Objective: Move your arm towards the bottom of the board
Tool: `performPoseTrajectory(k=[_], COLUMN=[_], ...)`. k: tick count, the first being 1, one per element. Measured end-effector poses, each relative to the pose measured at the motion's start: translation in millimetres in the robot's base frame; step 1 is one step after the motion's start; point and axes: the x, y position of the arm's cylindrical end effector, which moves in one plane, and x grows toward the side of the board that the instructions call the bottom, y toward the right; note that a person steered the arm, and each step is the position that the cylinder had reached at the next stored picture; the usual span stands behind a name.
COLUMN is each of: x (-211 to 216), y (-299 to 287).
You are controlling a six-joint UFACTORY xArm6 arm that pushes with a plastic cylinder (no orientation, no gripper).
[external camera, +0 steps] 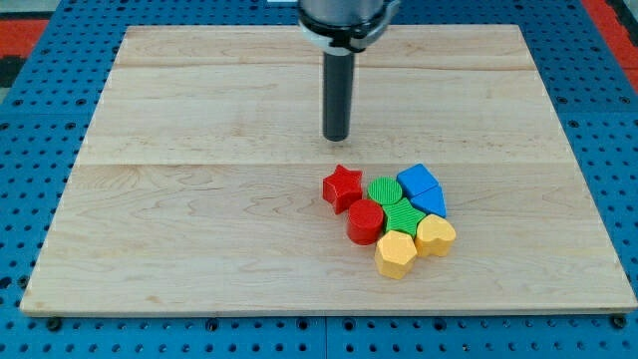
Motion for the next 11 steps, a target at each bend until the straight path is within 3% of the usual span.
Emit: performPoseTrajectory(k=[2,5,11], x=[15.4,10.0,142.5], y=[-68.5,-68.6,-65.7])
